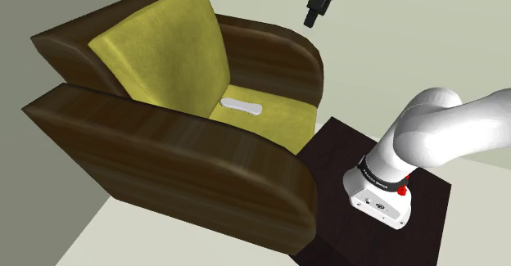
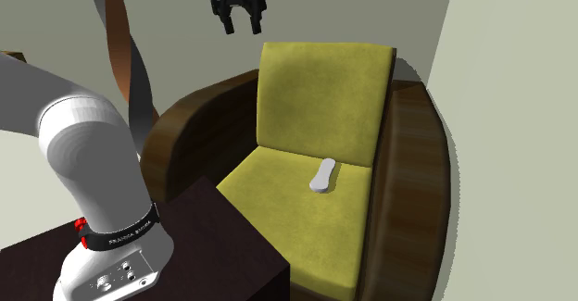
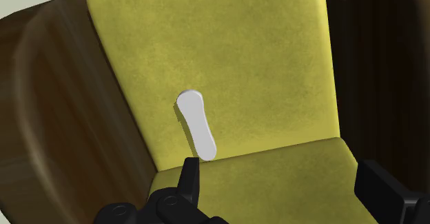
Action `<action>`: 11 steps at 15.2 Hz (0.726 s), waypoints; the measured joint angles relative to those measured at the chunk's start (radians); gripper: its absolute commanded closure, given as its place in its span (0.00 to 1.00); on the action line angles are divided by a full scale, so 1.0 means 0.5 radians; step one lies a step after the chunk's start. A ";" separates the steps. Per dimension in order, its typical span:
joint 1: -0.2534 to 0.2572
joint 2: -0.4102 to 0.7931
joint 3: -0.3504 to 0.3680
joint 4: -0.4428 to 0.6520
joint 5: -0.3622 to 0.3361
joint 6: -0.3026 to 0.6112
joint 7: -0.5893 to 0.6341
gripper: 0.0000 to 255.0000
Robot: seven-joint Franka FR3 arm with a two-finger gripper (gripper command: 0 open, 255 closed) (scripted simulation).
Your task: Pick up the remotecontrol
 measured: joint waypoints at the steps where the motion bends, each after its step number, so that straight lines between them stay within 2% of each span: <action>1: 0.000 0.000 0.000 0.000 0.000 0.000 0.000 0.00; 6: 0.001 0.149 -0.019 -0.128 -0.015 0.241 -0.059 0.00; 11: -0.006 0.420 -0.053 -0.196 -0.040 0.536 -0.144 0.00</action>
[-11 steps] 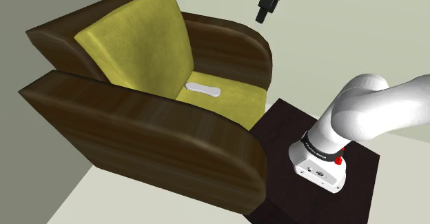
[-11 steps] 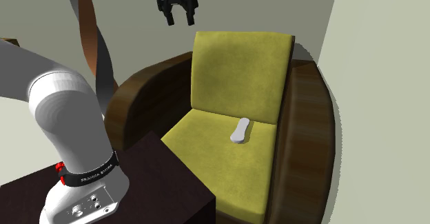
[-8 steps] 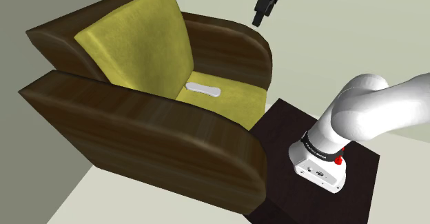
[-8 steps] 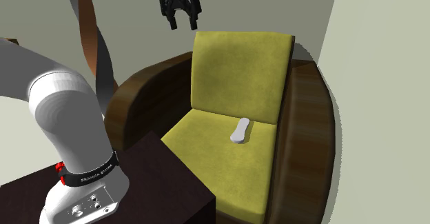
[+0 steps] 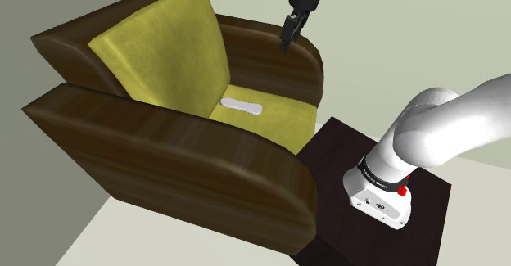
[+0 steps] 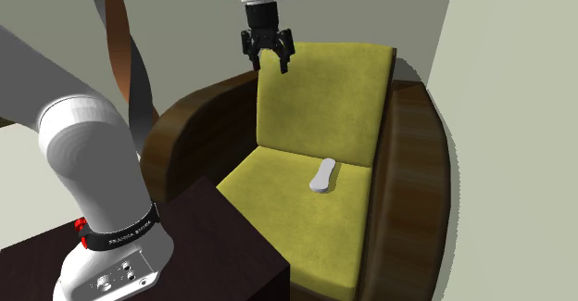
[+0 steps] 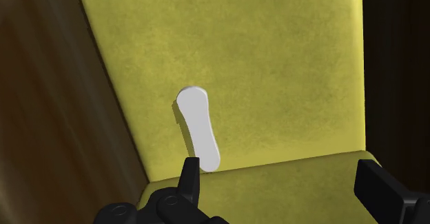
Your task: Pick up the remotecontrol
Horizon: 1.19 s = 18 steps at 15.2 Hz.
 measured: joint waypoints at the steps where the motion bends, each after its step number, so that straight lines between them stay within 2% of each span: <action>1: 0.001 0.051 -0.001 -0.012 -0.002 0.055 -0.010 0.00; 8: -0.011 0.495 -0.044 -0.026 -0.029 0.455 -0.126 0.00; 18: -0.022 1.268 -0.069 0.214 -0.050 0.908 -0.254 0.00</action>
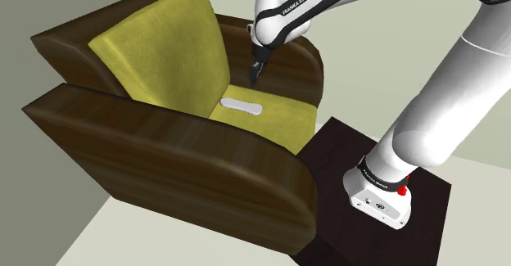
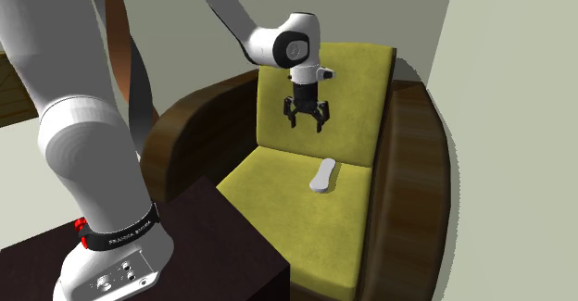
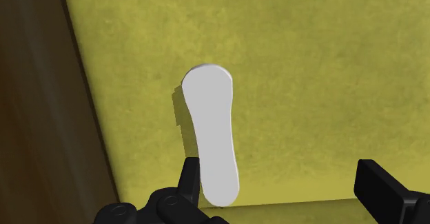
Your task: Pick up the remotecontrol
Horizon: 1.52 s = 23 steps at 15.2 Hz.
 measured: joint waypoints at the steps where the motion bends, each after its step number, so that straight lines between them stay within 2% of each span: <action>1: -0.002 0.082 -0.002 0.051 -0.002 0.023 -0.014 0.00; 7: -0.021 0.557 -0.006 0.324 -0.013 0.177 -0.091 0.00; 14: -0.035 1.105 -0.004 0.743 -0.035 0.249 -0.157 0.00; 16: -0.034 1.202 -0.003 0.822 -0.040 0.258 -0.163 0.00; 23: -0.033 1.377 -0.004 0.893 -0.043 0.359 -0.162 0.00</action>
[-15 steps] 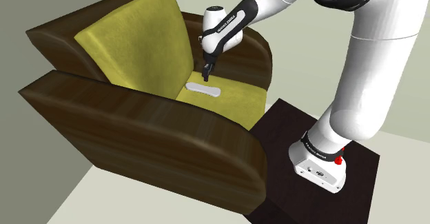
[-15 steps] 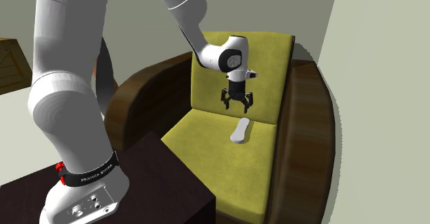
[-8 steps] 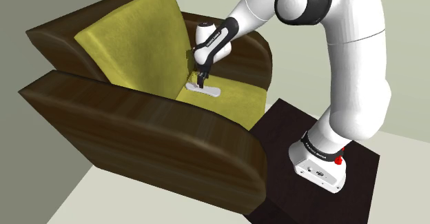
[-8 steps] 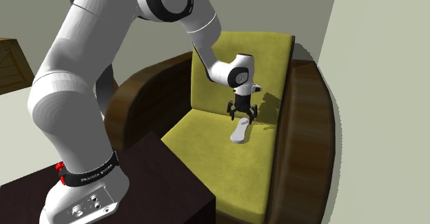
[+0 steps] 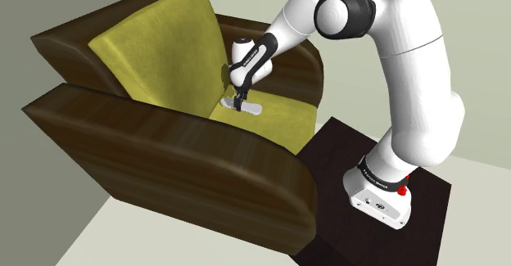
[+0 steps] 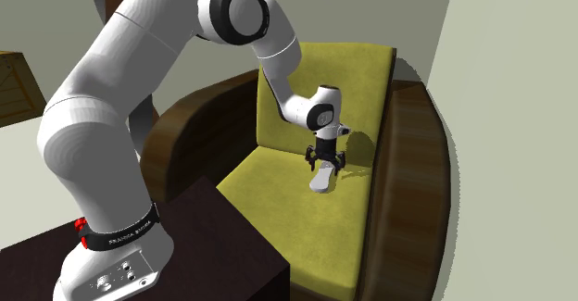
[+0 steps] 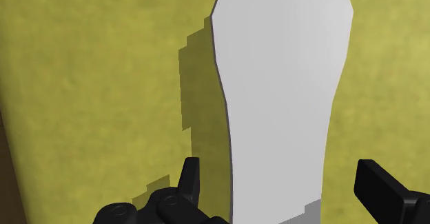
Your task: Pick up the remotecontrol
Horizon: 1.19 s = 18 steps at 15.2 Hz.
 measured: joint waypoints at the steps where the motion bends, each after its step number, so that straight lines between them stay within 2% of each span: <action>1: 0.001 0.010 0.000 0.001 0.000 0.009 0.001 1.00; 11: 0.003 0.018 -0.001 0.005 -0.001 0.016 0.003 1.00; 18: 0.000 -0.123 0.001 -0.053 0.001 -0.069 -0.002 1.00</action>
